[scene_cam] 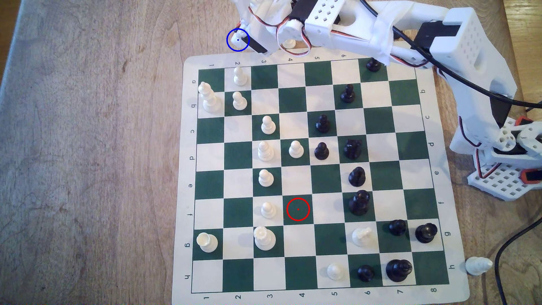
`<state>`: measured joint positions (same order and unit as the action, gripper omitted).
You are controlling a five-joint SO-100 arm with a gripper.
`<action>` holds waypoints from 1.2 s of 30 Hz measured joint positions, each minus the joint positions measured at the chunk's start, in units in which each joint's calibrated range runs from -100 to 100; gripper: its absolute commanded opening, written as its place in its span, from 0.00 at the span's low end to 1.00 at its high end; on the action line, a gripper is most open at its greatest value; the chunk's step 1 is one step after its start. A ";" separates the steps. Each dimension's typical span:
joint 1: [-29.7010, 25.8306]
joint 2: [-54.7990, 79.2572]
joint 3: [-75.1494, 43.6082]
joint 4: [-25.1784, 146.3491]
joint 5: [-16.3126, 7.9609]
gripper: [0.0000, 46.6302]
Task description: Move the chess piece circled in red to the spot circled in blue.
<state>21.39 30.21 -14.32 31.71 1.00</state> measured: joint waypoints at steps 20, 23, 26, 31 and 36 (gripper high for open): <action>0.00 3.85 -1.17 -2.71 0.73 0.01; 0.00 3.94 -1.17 -2.95 0.73 0.01; 0.00 4.36 -1.17 -2.95 0.73 0.01; 0.00 5.36 -1.17 -3.35 0.78 0.01; 0.00 5.36 -1.17 -3.43 0.78 0.11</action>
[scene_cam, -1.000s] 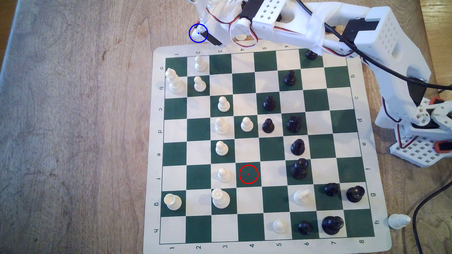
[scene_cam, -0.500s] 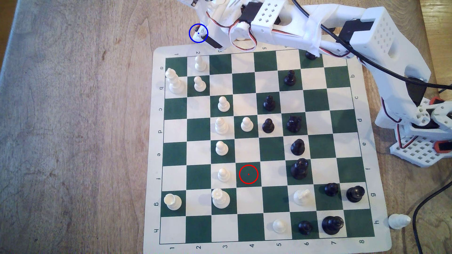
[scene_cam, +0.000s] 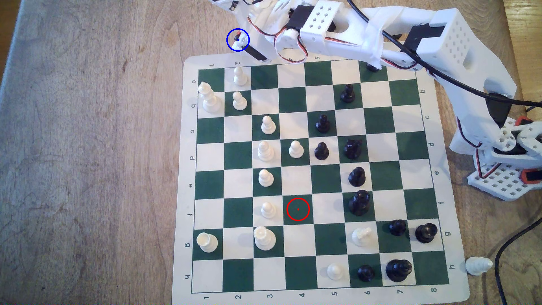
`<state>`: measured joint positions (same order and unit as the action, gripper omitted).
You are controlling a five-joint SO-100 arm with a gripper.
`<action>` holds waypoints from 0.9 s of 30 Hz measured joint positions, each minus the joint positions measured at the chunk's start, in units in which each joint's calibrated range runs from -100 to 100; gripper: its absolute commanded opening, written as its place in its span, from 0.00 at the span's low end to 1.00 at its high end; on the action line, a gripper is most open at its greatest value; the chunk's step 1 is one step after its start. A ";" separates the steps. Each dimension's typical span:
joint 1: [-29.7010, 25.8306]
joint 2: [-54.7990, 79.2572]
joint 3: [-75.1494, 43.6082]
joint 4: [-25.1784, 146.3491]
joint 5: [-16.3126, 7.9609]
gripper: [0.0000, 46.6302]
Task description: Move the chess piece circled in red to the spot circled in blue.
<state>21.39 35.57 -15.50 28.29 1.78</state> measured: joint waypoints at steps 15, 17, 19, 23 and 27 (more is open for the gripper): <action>0.74 0.08 0.00 -0.24 0.00 0.29; 1.18 0.08 0.00 -0.32 0.00 0.29; 1.40 0.08 0.00 -0.32 0.00 0.29; 1.47 0.08 0.00 -0.32 0.00 0.29; 1.47 0.08 0.00 -0.64 0.00 0.28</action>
<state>22.86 35.65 -15.50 27.65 1.78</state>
